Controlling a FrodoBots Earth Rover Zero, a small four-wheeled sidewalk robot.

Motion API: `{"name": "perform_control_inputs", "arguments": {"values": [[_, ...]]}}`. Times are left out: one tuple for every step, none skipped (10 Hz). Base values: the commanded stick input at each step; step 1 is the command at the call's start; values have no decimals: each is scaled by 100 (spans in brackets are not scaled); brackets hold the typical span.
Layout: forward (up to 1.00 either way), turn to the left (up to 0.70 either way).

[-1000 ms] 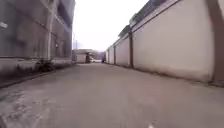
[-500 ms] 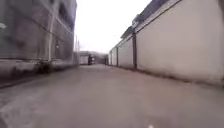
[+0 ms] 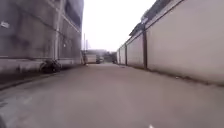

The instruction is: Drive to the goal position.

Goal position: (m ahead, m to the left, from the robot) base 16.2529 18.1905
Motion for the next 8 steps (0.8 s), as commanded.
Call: {"name": "perform_control_inputs", "arguments": {"values": [[70,4],[70,6],[70,-35],[70,-35],[70,-35],[70,-35],[70,-35],[70,13]]}}
